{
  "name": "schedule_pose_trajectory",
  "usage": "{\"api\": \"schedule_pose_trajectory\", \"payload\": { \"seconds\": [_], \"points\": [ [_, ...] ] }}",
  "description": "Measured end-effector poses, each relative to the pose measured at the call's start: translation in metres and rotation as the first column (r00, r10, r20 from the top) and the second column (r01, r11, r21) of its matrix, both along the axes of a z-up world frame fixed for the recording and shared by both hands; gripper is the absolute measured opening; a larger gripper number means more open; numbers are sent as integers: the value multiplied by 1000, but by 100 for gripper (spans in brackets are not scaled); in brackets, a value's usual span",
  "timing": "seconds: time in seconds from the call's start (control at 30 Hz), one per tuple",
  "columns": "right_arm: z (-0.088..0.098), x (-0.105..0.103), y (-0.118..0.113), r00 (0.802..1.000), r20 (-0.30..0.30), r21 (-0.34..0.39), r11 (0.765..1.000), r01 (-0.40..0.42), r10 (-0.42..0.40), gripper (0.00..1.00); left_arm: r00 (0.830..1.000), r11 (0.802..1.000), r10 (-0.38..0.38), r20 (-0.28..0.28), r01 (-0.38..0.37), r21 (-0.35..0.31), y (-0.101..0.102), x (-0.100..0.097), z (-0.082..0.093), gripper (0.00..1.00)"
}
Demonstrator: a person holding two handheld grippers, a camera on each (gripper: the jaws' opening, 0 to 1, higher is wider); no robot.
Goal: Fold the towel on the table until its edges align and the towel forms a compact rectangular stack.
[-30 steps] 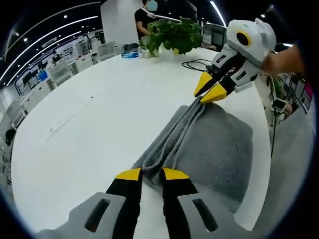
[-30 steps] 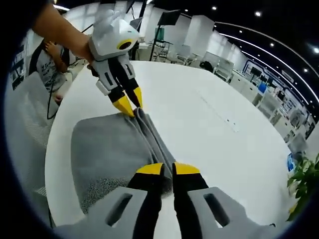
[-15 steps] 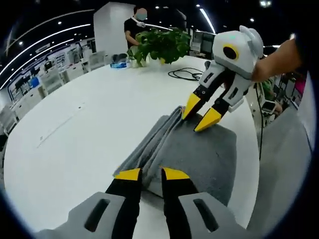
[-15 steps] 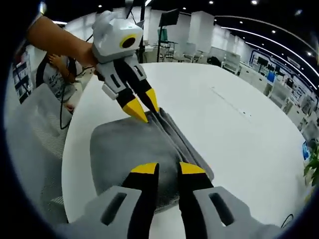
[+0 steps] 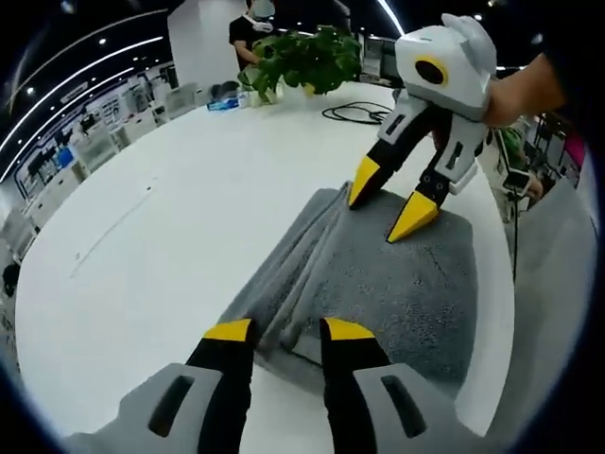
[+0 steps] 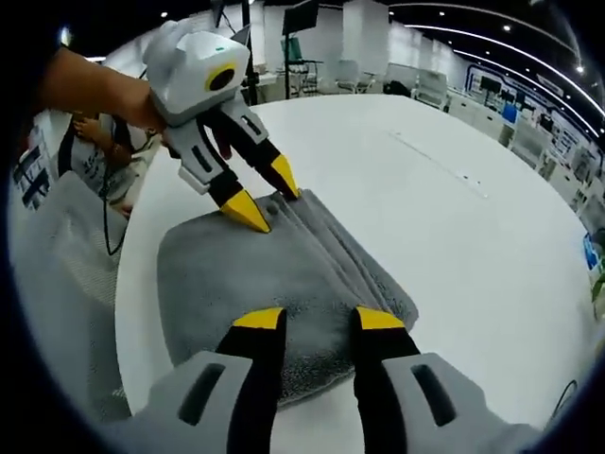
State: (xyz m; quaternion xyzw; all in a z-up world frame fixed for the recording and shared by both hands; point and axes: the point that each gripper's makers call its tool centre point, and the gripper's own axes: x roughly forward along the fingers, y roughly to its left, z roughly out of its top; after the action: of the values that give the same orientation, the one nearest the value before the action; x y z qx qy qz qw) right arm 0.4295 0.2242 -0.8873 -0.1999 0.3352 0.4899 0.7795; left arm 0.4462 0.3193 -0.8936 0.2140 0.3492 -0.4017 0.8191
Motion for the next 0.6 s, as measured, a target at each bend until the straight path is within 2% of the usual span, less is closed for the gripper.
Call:
{"api": "schedule_pose_trajectory", "payload": {
  "seconds": [0.17, 0.23, 0.4, 0.47, 0.6],
  "points": [
    [-3, 0, -1, 1000, -10, 2, 1000, 0, 0, 27, 1000, 1000, 17, -11, -17, -10, 1, 0, -3, 28],
    [-6, 0, -1, 1000, -2, -9, 1000, -9, 9, 27, 998, 998, 48, -35, -49, -35, 2, 0, -4, 29],
    [1, 2, -2, 999, -27, 42, 998, 43, -42, 28, 1000, 1000, 23, 4, -23, -4, 1, 0, 5, 29],
    [7, 0, -3, 999, -12, 67, 997, 39, -38, 31, 999, 999, 30, 19, -30, -14, 1, 0, 12, 29],
    [13, -8, -7, 1000, 9, 69, 997, 24, -24, 34, 998, 998, 52, 39, -51, -33, 4, 1, 20, 29]
  ]
}}
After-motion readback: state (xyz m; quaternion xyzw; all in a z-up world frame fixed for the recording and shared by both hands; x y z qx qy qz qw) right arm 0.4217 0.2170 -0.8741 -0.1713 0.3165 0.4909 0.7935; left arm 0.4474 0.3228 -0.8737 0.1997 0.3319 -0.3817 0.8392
